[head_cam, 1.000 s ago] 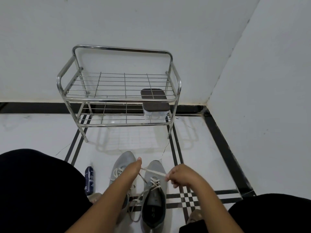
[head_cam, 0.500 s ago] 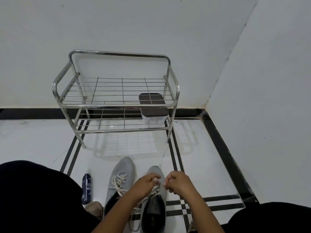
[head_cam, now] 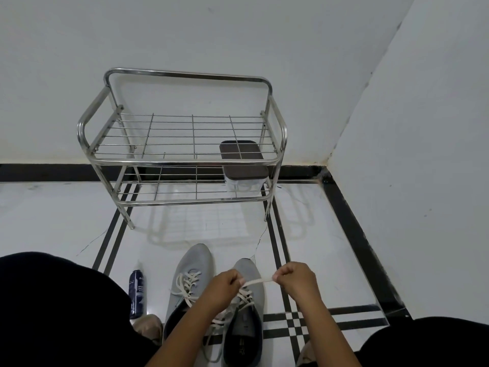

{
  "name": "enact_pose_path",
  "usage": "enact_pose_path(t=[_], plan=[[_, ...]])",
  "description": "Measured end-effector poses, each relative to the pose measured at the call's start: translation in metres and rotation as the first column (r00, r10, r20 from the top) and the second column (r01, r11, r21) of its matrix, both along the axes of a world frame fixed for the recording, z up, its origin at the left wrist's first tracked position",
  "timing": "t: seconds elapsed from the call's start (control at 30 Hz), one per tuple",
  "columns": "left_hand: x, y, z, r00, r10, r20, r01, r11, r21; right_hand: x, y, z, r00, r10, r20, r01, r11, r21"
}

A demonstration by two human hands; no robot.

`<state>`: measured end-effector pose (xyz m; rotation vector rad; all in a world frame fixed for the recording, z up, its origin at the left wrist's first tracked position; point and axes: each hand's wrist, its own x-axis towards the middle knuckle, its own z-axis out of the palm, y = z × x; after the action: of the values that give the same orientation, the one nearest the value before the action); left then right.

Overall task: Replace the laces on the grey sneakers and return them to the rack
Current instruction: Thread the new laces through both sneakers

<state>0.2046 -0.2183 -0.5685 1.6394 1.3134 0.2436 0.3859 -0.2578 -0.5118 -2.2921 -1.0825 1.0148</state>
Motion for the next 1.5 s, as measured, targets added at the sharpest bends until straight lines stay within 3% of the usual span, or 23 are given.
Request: enact_pose_path(t=[0.07, 0.13, 0.3, 0.47, 0.53, 0.63, 0.77, 0.9, 1.2, 1.5], plan=[[-0.002, 0.001, -0.005, 0.984, -0.028, -0.176, 0.045, 0.994, 0.095, 0.003, 0.0, -0.002, 1.0, 0.001, 0.004, -0.001, 1.0, -0.007], [-0.002, 0.001, -0.008, 0.978, -0.041, -0.204, 0.059, 0.995, 0.082, -0.002, 0.0, -0.005, 0.998, 0.05, -0.027, -0.051, 0.998, -0.032], [0.005, -0.002, -0.012, 0.997, -0.03, 0.07, 0.033, 0.999, -0.04, -0.017, 0.003, -0.016, 0.984, 0.153, -0.097, -0.154, 0.988, -0.006], [0.008, -0.003, -0.016, 0.989, 0.049, 0.143, -0.036, 0.995, -0.096, -0.02, 0.002, -0.025, 0.987, 0.046, -0.151, -0.046, 0.999, -0.001], [0.007, -0.002, -0.022, 0.992, 0.099, 0.082, -0.092, 0.991, -0.094, -0.018, 0.002, -0.037, 0.995, -0.015, -0.1, 0.011, 0.999, -0.036], [0.005, -0.008, -0.031, 0.991, 0.086, -0.098, -0.093, 0.993, -0.072, -0.018, -0.006, -0.066, 0.989, 0.144, 0.036, -0.13, 0.959, -0.252], [0.012, -0.023, -0.043, 0.933, 0.03, -0.359, -0.015, 0.999, 0.043, -0.026, -0.03, -0.103, 0.966, 0.257, -0.001, -0.246, 0.924, -0.293], [0.016, -0.027, -0.053, 0.842, 0.029, -0.539, 0.064, 0.986, 0.153, -0.016, -0.031, -0.145, 0.986, 0.13, -0.105, -0.154, 0.948, -0.277], [0.034, -0.032, -0.077, 0.812, -0.049, -0.582, 0.147, 0.981, 0.123, -0.003, -0.03, -0.185, 0.986, 0.048, -0.161, -0.091, 0.959, -0.27], [0.04, -0.033, -0.081, 0.828, -0.007, -0.561, 0.07, 0.993, 0.091, -0.015, -0.029, -0.153, 0.984, 0.004, -0.181, -0.052, 0.965, -0.259]])
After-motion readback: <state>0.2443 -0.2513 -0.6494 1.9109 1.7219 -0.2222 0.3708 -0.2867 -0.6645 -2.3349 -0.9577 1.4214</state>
